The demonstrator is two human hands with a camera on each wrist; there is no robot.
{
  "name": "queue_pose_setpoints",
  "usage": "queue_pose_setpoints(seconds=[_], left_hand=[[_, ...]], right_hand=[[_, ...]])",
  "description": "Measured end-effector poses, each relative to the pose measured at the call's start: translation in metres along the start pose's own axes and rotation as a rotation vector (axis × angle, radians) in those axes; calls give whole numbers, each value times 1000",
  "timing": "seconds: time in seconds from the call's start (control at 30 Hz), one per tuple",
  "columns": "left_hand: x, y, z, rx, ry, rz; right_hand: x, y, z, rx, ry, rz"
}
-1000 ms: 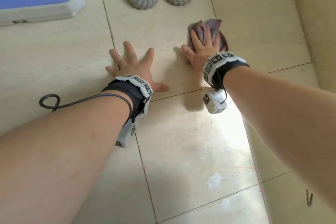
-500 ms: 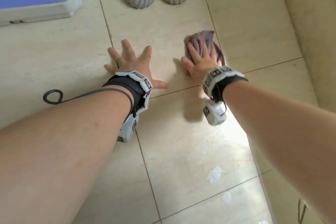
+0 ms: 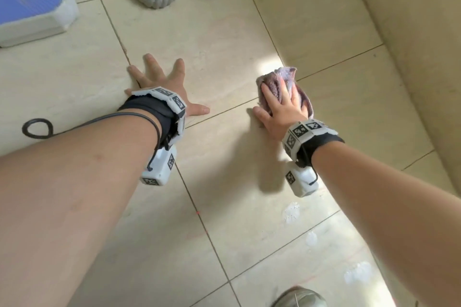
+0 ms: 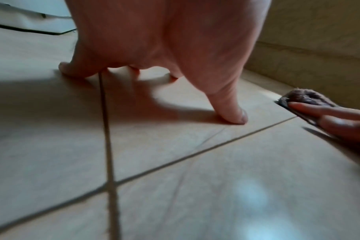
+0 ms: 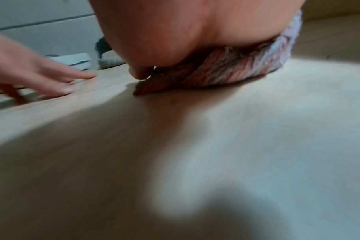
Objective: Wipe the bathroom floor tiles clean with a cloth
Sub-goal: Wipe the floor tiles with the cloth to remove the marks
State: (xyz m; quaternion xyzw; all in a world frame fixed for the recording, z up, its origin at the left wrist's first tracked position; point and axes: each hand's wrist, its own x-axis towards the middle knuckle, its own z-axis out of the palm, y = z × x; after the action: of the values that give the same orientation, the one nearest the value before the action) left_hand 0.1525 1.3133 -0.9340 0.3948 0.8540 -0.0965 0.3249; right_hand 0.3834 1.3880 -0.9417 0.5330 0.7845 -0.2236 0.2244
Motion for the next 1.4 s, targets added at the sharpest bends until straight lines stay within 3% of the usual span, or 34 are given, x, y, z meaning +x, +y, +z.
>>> queue_pose_setpoints(seconds=[0.1, 0.17, 0.3, 0.4, 0.5, 0.6, 0.67, 0.77, 0.87, 0.93, 1.03, 1.17, 1.3, 1.4], left_hand=[[-2, 12, 10, 40, 27, 23], [-5, 26, 19, 55, 44, 67], [-6, 45, 28, 55, 47, 94], [-6, 51, 25, 54, 42, 92], [-8, 56, 27, 56, 52, 93], [-5, 57, 27, 65, 75, 103], [-5, 58, 27, 70, 74, 108], [-6, 58, 26, 81, 84, 104], [-6, 57, 25, 84, 61, 96], [-4, 57, 24, 88, 39, 98], [-4, 58, 25, 97, 28, 95], [-3, 59, 24, 102, 28, 88], [-4, 62, 22, 93, 13, 82], [-10, 67, 15, 87, -17, 64]], right_hand=[[40, -15, -20, 96, 37, 82], [50, -30, -25, 108, 45, 57], [4, -5, 1, 84, 7, -51], [-24, 36, 12, 63, 10, 36], [11, 59, -16, 143, -2, 200], [56, 49, -44, 235, -6, 231], [62, 25, -44, 265, -35, 206], [37, -2, -29, 125, 18, 42], [9, 20, -6, 85, 12, -45], [5, 46, -10, 169, -25, 33], [32, 82, -32, 39, 103, 177], [80, 74, -61, 1, 234, 188], [60, 32, -38, 218, 11, 116], [11, 38, -17, 203, -35, 64]])
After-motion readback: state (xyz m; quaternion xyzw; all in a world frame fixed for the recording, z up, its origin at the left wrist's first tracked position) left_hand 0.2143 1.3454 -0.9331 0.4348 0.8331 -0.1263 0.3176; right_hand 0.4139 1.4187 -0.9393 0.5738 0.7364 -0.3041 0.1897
